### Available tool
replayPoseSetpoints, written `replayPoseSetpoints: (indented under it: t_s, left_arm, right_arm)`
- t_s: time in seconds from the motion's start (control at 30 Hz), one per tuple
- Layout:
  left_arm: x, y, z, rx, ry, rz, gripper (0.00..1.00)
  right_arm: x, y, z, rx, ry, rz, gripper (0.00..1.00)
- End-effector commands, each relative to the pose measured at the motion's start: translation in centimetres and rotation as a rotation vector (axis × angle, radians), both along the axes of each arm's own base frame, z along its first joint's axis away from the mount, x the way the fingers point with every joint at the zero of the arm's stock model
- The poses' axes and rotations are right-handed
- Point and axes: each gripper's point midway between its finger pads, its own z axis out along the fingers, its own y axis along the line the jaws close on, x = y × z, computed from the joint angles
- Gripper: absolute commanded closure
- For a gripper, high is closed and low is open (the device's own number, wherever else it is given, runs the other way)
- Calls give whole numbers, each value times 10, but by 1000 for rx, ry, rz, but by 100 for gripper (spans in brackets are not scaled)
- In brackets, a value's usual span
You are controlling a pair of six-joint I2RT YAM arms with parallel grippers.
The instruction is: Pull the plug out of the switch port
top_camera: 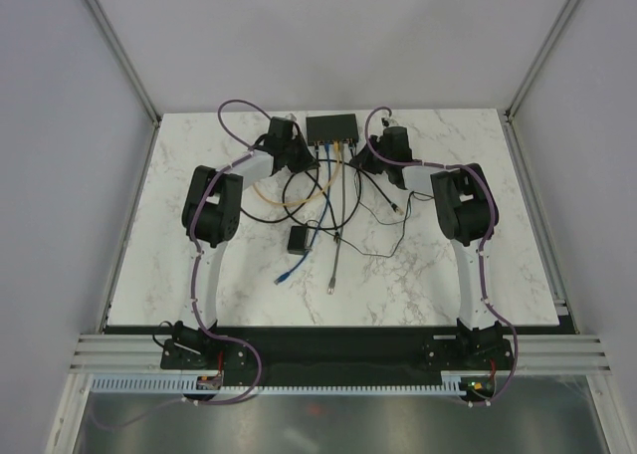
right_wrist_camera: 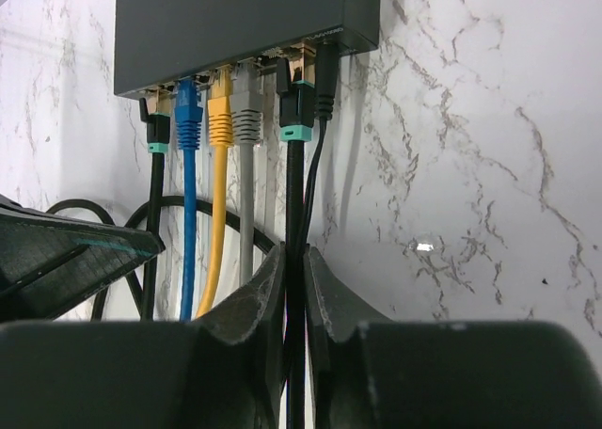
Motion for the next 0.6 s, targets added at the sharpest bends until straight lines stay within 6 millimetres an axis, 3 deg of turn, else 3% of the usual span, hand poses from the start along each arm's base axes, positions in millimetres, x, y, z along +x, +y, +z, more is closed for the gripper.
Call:
replayPoseSetpoints:
  t_s: [0.0,0.23,0.57]
  left_arm:
    - [-11,-6,16,-30,-7,-11,98]
    - [-25,2,10,-3,12,22,98]
    - [-57,-9,7,-1,10,21,98]
  right_arm:
    - [-2,6,10,9,-31,35,83]
    - [-12,7,7,26,-14,43,87]
    - [-39,4,8,5,-7,53,90]
